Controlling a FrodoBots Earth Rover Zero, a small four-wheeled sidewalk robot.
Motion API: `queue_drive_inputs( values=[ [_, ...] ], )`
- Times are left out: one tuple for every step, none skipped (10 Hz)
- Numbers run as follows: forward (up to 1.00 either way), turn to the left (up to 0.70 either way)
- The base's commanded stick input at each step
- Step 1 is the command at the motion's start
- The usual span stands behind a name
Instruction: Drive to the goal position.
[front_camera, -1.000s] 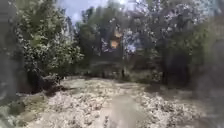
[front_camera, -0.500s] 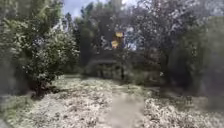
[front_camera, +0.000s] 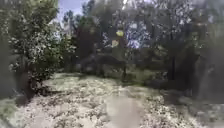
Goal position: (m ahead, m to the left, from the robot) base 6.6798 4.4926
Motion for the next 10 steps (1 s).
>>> queue_drive_inputs(
  values=[
    [0.70,0.34],
    [0.70,0.23],
    [0.70,0.00],
    [0.70,0.00],
    [0.70,0.00],
    [0.70,0.00],
    [0.70,0.06],
    [0.70,0.35],
    [0.70,0.35],
    [0.70,0.10]
  ],
)
